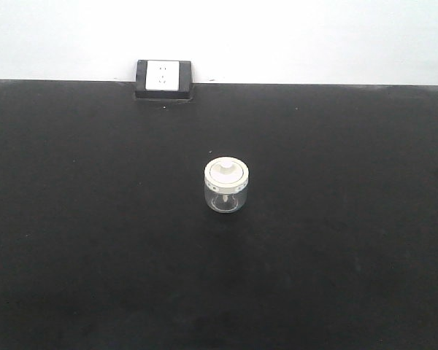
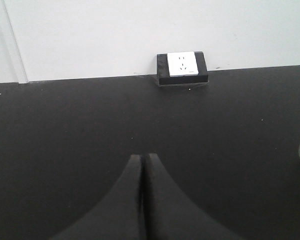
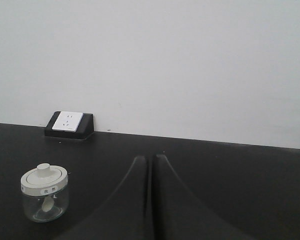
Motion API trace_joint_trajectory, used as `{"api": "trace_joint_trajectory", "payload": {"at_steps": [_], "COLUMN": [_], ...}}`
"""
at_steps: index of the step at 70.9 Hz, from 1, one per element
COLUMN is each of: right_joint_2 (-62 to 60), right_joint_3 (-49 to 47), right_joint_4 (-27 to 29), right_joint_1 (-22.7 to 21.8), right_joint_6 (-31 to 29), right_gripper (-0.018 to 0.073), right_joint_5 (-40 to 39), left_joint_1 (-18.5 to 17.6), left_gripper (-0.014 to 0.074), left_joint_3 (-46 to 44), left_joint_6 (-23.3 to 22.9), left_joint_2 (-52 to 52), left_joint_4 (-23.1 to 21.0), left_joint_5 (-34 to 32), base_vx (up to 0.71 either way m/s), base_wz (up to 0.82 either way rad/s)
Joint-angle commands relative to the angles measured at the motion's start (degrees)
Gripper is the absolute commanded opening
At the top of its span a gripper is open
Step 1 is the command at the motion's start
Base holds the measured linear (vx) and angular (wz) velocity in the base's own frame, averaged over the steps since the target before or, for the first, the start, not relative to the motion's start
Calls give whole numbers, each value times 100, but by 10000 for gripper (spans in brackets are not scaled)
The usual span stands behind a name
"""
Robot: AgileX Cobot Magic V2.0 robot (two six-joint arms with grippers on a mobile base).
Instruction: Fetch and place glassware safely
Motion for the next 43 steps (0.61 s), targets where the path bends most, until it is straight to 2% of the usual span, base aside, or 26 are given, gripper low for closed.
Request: {"api": "trace_joint_trajectory", "payload": {"at_steps": [1, 31, 43], "right_joint_2": [62, 62, 62], "right_joint_3": [-169, -169, -169], "right_joint_4": [-45, -45, -45], "right_joint_1": [-27, -27, -27], "right_joint_6": [-47, -47, -47], "right_gripper": [-1, -1, -1], "right_joint_5": [-2, -2, -2], "left_joint_1": [-5, -5, -5], "left_gripper": [-7, -7, -7], "left_joint_3": [-171, -165, -165], "left_joint_6": [-51, -51, -51], "left_joint_2": [23, 23, -226], "left_joint_4": [-46, -46, -46], "left_joint_5": [-405, -394, 120], "base_vx": [0, 0, 0], "base_wz": [0, 0, 0]}}
